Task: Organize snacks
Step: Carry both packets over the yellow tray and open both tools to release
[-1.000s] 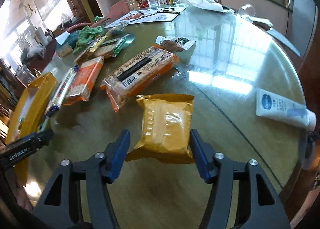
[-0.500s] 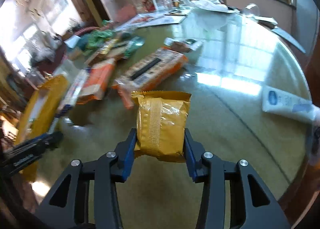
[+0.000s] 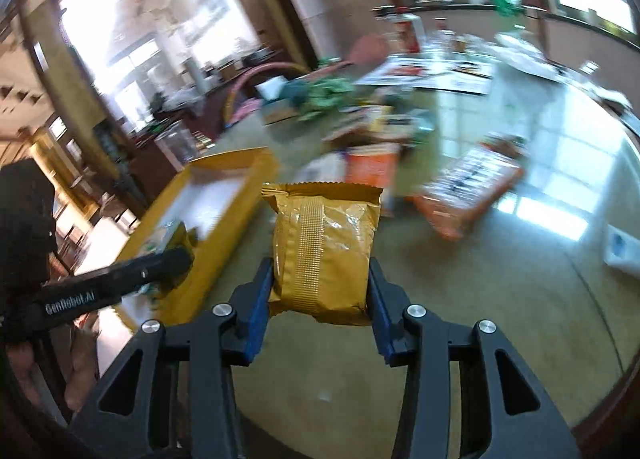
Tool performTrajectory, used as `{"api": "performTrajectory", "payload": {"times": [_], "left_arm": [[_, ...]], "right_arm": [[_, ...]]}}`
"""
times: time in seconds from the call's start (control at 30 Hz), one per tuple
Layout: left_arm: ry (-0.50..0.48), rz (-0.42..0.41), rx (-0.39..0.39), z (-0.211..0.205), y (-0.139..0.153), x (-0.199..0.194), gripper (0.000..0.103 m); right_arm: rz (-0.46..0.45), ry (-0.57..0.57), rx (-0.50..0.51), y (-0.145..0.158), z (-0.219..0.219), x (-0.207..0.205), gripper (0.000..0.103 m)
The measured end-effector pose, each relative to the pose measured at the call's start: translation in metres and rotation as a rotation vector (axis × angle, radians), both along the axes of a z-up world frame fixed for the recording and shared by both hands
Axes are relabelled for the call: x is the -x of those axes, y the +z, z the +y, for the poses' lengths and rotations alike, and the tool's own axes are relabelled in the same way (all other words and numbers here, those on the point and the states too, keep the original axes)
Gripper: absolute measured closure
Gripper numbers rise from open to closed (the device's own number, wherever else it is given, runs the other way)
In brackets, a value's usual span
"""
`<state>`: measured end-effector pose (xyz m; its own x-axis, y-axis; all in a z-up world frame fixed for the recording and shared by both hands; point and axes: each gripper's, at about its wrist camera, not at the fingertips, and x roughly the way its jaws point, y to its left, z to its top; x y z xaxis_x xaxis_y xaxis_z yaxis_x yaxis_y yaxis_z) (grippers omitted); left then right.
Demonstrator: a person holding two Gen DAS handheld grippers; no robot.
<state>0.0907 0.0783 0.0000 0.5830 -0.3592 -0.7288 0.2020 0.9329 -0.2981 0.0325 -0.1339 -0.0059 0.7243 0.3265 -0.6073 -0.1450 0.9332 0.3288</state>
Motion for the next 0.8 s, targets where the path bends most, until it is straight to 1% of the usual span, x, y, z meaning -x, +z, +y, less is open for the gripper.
{"api": "performTrajectory", "payload": {"times": [0.1, 0.13, 0.2, 0.27, 0.33, 0.5, 0.8], "left_arm": [[0.09, -0.045, -0.034, 0.039, 0.01, -0.011, 0.066], [0.119, -0.053, -0.044, 0.051, 0.012, -0.017, 0.066], [0.159, -0.055, -0.05, 0.071, 0.011, -0.025, 0.066], [0.184, -0.042, -0.047, 0.086, 0.006, -0.034, 0.066], [0.197, -0.031, -0.044, 0.097, -0.001, -0.042, 0.066], [0.198, -0.005, -0.045, 0.109, -0.014, -0.056, 0.066], [0.183, 0.022, -0.055, 0.118, -0.025, -0.073, 0.066]], "right_arm": [[-0.002, 0.074, 0.051, 0.006, 0.048, -0.021, 0.058], [-0.001, 0.082, 0.07, 0.006, 0.058, -0.025, 0.058], [0.004, 0.113, 0.115, 0.008, 0.089, -0.037, 0.058], [0.007, 0.131, 0.14, 0.009, 0.11, -0.045, 0.058], [-0.002, 0.131, 0.191, 0.01, 0.129, -0.052, 0.058], [0.011, 0.148, 0.223, 0.007, 0.152, -0.069, 0.058], [0.045, 0.148, 0.258, -0.004, 0.169, -0.092, 0.058]]}}
